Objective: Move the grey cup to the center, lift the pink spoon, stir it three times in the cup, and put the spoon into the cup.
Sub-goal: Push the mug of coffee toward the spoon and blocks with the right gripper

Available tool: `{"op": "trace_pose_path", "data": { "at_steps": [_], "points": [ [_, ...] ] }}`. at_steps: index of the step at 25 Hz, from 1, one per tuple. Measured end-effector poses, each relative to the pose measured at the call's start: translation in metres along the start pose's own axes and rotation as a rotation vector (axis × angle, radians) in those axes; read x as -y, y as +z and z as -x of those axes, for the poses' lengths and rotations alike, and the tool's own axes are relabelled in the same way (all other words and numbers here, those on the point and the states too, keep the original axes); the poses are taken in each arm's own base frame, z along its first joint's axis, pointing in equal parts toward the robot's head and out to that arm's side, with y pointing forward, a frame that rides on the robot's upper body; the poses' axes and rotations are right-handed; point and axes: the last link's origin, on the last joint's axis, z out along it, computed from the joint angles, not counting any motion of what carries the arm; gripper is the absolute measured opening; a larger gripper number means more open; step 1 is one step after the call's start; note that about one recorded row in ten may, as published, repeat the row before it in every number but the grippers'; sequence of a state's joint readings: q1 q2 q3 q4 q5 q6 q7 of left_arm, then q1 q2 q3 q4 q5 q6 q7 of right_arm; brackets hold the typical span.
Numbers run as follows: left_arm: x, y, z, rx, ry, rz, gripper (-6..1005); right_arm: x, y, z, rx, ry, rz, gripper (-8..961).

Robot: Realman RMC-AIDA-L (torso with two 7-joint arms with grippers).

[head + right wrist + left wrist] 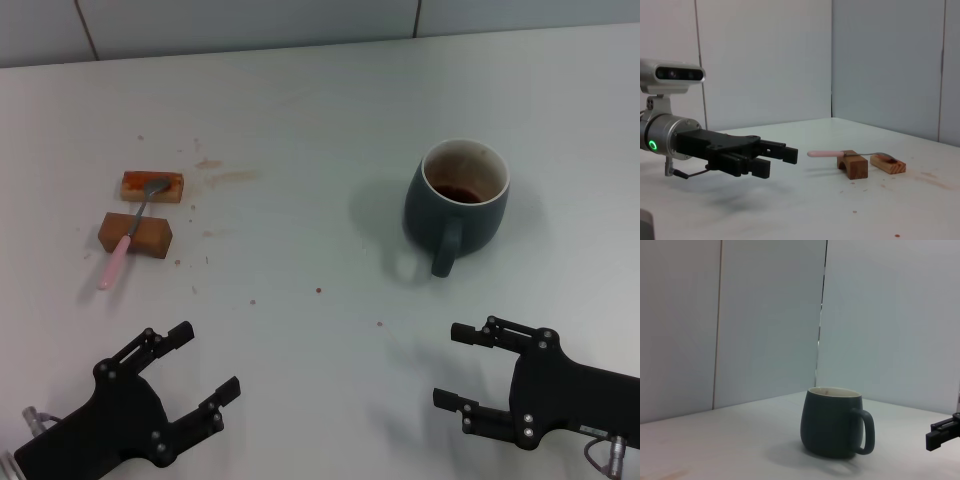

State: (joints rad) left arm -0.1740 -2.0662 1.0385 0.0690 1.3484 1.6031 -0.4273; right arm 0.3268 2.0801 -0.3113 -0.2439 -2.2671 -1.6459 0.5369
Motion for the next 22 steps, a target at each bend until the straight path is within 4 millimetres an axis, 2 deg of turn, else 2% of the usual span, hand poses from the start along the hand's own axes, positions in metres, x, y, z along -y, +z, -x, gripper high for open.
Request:
{"op": "trace_pose_path", "data": {
  "at_steps": [22],
  "points": [
    [-0.0001,0.0007,0.0001,0.0,-0.001,0.0,800,0.0012,0.0004,0.0007,-0.001,-0.004,0.005,726]
  ]
}}
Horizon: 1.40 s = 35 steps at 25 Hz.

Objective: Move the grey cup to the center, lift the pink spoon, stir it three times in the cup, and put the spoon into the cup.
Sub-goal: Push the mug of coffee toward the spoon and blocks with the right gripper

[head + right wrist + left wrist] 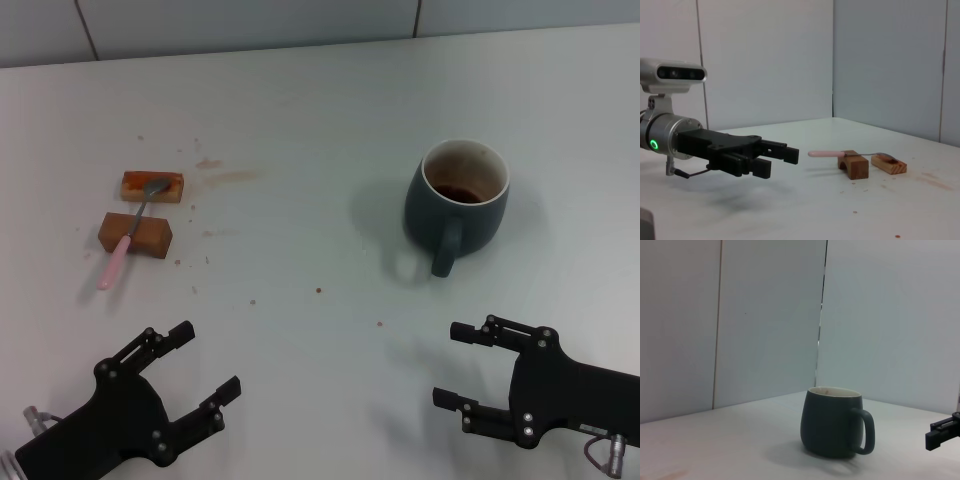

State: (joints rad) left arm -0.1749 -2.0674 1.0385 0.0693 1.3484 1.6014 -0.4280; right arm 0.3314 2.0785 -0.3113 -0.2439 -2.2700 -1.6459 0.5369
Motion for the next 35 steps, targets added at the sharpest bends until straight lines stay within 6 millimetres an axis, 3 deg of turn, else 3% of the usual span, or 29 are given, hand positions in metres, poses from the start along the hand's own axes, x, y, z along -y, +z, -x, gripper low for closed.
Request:
{"op": "trace_pose_path", "data": {
  "at_steps": [32,35],
  "points": [
    [0.0,0.001,-0.002,-0.009,0.008,0.007,801,0.006,-0.002,0.009,0.064,-0.007,-0.047,542],
    [0.0,0.001,-0.002,-0.011,0.008,0.007,801,0.014,-0.012,0.02,0.172,-0.029,-0.172,299]
  ]
}}
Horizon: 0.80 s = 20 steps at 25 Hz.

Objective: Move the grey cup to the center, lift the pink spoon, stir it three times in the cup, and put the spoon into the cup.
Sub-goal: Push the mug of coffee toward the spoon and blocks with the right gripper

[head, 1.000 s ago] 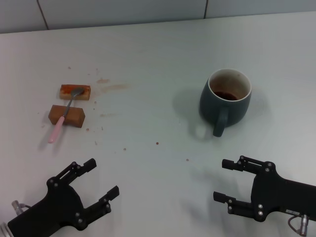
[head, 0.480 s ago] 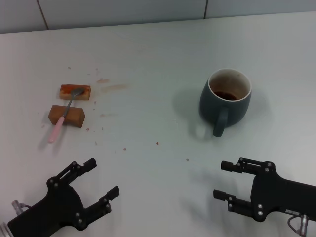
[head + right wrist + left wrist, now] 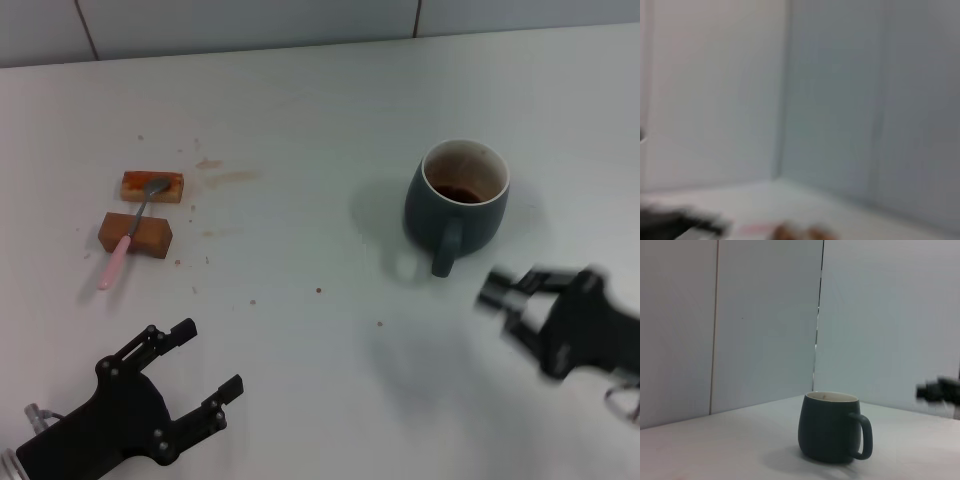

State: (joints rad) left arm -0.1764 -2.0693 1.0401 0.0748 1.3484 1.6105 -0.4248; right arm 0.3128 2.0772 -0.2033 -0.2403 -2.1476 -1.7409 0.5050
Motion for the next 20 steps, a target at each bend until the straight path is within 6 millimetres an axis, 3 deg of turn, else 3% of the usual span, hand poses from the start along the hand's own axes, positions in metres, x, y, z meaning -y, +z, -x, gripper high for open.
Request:
{"op": "trace_pose_path", "data": {
  "at_steps": [5,10,16,20],
  "points": [
    [0.0,0.0,-0.001,-0.005,0.001,0.002,801,0.03,-0.02,0.013,0.114,-0.024,-0.304,82],
    [0.0,0.0,-0.001,-0.008,0.001,0.003,800,0.064,-0.027,-0.002,0.007,-0.001,-0.529,61],
    [0.0,0.0,-0.001,-0.01,-0.003,-0.002,800,0.082,-0.012,-0.015,-0.131,-0.005,-0.54,35],
    [0.0,0.0,-0.001,-0.011,-0.006,-0.006,800,0.089,0.014,-0.023,-0.239,-0.043,-0.458,36]
  ]
}}
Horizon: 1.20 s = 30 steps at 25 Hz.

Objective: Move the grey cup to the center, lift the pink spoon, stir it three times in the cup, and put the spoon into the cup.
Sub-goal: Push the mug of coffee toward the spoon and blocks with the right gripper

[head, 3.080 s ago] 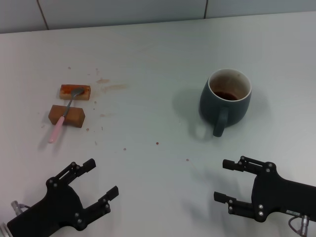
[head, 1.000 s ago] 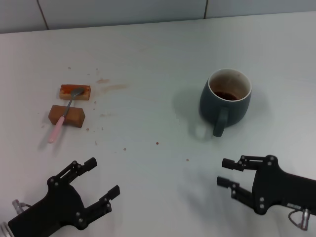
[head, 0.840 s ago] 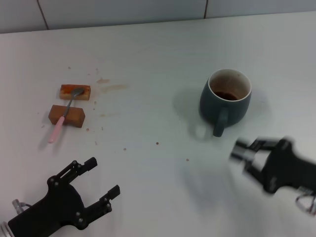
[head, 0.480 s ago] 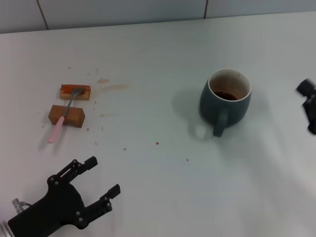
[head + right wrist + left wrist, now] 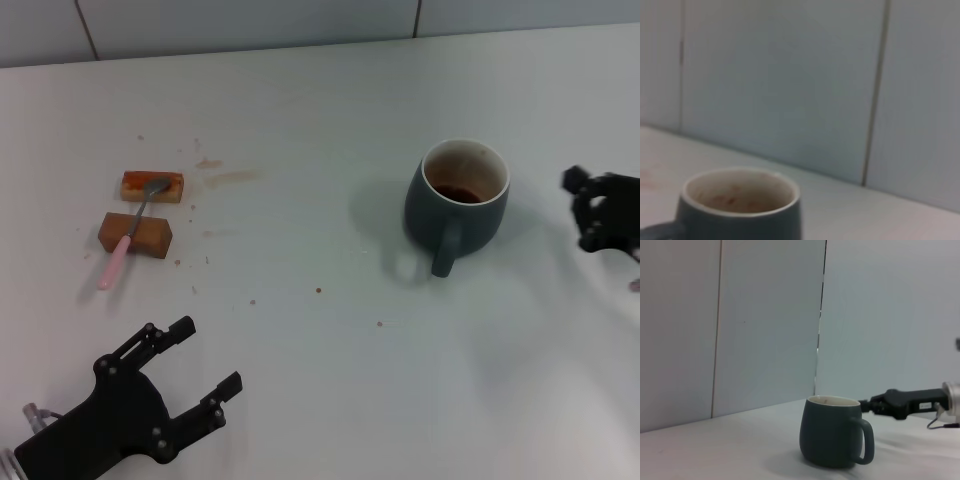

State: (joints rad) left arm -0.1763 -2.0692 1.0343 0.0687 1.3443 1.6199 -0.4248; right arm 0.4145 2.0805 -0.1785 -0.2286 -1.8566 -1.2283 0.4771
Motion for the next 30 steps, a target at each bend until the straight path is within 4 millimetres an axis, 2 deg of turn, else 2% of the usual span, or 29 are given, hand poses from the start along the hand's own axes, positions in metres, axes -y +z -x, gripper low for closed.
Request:
{"op": "trace_pose_path", "data": {
  "at_steps": [1,5,14,20,30],
  "points": [
    [0.0,0.0,0.0,-0.001,-0.001,-0.002,801,0.0,0.0,0.0,0.0,0.0,0.0,36],
    [0.0,-0.001,0.0,-0.003,-0.002,-0.005,801,-0.014,0.024,0.003,-0.047,-0.034,0.087,35],
    [0.0,-0.001,0.0,-0.005,-0.003,-0.009,800,-0.028,0.046,0.01,-0.057,-0.043,0.145,36],
    [0.0,-0.001,-0.001,-0.01,-0.002,-0.006,799,-0.05,0.069,0.021,-0.049,-0.034,0.221,37],
    [-0.001,-0.002,-0.001,-0.013,-0.002,-0.008,798,-0.075,0.097,0.042,-0.024,-0.032,0.309,37]
  ]
}}
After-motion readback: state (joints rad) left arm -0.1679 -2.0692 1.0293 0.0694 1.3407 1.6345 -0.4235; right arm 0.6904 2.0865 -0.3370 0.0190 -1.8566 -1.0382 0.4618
